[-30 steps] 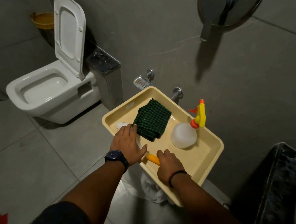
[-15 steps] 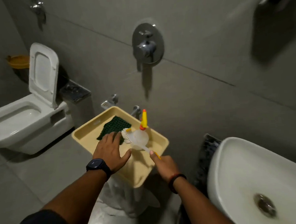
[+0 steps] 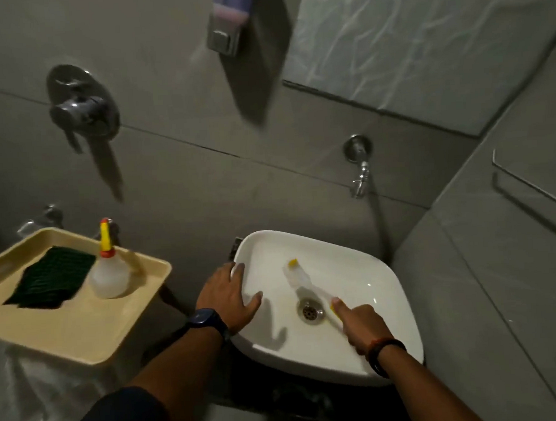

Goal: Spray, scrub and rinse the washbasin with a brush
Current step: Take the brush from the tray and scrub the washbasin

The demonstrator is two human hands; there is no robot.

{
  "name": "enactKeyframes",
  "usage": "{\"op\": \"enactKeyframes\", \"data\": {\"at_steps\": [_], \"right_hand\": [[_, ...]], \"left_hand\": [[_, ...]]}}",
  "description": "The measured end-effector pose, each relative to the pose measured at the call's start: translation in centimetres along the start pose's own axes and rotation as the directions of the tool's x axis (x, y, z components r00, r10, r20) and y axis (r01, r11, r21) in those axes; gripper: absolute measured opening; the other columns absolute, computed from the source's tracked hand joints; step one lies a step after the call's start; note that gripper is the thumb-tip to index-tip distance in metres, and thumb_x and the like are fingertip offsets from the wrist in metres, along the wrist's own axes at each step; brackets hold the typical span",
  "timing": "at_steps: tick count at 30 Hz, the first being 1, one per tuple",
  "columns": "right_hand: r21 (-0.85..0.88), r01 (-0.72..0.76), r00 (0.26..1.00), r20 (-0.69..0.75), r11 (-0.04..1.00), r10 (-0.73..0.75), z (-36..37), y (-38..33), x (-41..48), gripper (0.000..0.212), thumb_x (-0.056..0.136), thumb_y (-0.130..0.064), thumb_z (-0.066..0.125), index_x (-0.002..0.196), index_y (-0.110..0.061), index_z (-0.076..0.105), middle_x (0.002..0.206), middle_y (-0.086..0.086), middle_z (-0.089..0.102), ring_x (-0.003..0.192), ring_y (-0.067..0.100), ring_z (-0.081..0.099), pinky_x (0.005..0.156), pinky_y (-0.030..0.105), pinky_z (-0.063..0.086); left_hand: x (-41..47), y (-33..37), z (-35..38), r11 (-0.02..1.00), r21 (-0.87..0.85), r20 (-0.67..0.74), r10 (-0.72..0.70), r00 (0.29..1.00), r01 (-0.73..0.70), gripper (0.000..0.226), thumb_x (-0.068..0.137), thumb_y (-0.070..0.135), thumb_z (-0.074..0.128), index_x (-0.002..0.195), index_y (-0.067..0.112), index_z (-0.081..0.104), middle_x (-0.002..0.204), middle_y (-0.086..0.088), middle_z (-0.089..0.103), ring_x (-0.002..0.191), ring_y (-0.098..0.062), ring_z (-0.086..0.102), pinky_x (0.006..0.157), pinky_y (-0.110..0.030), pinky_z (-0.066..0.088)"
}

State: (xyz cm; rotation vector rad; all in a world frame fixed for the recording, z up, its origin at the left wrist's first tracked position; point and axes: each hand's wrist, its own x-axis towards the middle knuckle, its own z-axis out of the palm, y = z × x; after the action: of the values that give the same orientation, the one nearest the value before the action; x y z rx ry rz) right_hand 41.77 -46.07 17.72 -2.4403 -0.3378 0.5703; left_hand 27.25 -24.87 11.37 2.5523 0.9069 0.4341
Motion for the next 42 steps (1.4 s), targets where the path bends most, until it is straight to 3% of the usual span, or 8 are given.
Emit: {"op": "enactKeyframes", "data": {"at_steps": [7,16,19,23,28,33,38,42], "right_hand": [[-0.282,-0.028,0.972,0.216,0.959,0.092,3.7,1.3,3.7,0.058,0.078,-0.067,0.043,0.097,-0.013,0.055,0.09,0.008,0.056,0.071,0.024,0.052,0.069,0.031,0.04],[-0.177,-0.211,0.977,-0.061,0.961,0.203,2.9,2.7,8.2,0.07,0.086,-0.061,0.039,0.128,-0.006,0.051,0.132,0.02,0.056,0.118,0.036,0.054,0.099,0.039,0.042],[-0.161,-0.285,0.957,-0.095,0.945,0.273,-0.9,5.5,7.3,0.063,0.088,-0.056,0.041,0.119,-0.003,0.057,0.116,0.019,0.064,0.101,0.036,0.061,0.092,0.041,0.048],[-0.147,-0.251,0.955,0.127,0.957,0.27,-2.7,8.0,3.2,0.05,0.085,-0.059,0.044,0.084,-0.01,0.057,0.071,0.007,0.059,0.052,0.019,0.055,0.052,0.024,0.041],[-0.319,-0.215,0.974,-0.004,0.923,0.226,-3.9,9.1,0.5,0.061,0.09,-0.053,0.039,0.125,-0.005,0.053,0.124,0.017,0.061,0.106,0.031,0.059,0.085,0.034,0.046],[-0.198,-0.188,0.927,0.287,0.962,0.24,-0.6,6.5,-1.3,0.049,0.081,-0.064,0.044,0.081,-0.015,0.052,0.07,0.005,0.057,0.047,0.016,0.051,0.041,0.016,0.039],[-0.23,-0.102,0.988,0.093,0.968,0.127,3.5,2.2,1.6,0.066,0.086,-0.06,0.043,0.123,-0.006,0.054,0.122,0.017,0.061,0.109,0.034,0.059,0.09,0.036,0.047],[-0.05,-0.142,0.959,0.242,0.989,0.15,5.2,0.1,3.5,0.048,0.081,-0.059,0.047,0.083,-0.012,0.052,0.071,0.008,0.055,0.045,0.016,0.055,0.044,0.019,0.039]], "left_hand": [[2.2,-0.4,5.6,0.998,0.057,0.103,0.005,0.995,-0.011,0.084,0.081,0.063,0.04,0.145,0.011,0.021,0.154,-0.013,0.023,0.141,-0.027,0.018,0.116,-0.04,0.014],[2.3,-0.8,7.2,0.983,0.151,0.023,0.098,0.995,-0.101,0.081,0.081,0.059,0.041,0.144,0.012,0.023,0.153,-0.01,0.028,0.143,-0.024,0.016,0.116,-0.037,0.007],[2.3,-0.4,6.9,0.986,0.133,0.031,0.093,0.995,-0.096,0.081,0.081,0.056,0.046,0.144,0.012,0.023,0.152,-0.01,0.028,0.142,-0.025,0.018,0.116,-0.038,0.01],[2.2,0.0,6.4,0.985,0.155,0.053,0.067,0.996,-0.074,0.083,0.08,0.057,0.049,0.144,0.012,0.022,0.152,-0.01,0.028,0.142,-0.025,0.018,0.116,-0.04,0.012],[2.2,0.0,6.2,0.976,0.191,0.083,0.087,0.993,-0.102,0.085,0.08,0.057,0.05,0.145,0.011,0.02,0.152,-0.01,0.028,0.143,-0.025,0.017,0.117,-0.039,0.011],[2.2,-0.1,6.0,0.975,0.194,0.091,0.091,0.992,-0.108,0.086,0.081,0.058,0.049,0.146,0.011,0.017,0.153,-0.009,0.026,0.143,-0.024,0.016,0.117,-0.038,0.009],[2.3,-0.5,6.5,0.979,0.157,0.088,0.113,0.99,-0.126,0.086,0.081,0.057,0.048,0.146,0.012,0.016,0.153,-0.01,0.026,0.143,-0.025,0.016,0.117,-0.039,0.011],[2.5,-0.8,6.9,0.983,0.123,0.032,0.13,0.991,-0.133,0.084,0.079,0.055,0.049,0.145,0.012,0.02,0.15,-0.01,0.032,0.14,-0.026,0.023,0.116,-0.039,0.016]]}}
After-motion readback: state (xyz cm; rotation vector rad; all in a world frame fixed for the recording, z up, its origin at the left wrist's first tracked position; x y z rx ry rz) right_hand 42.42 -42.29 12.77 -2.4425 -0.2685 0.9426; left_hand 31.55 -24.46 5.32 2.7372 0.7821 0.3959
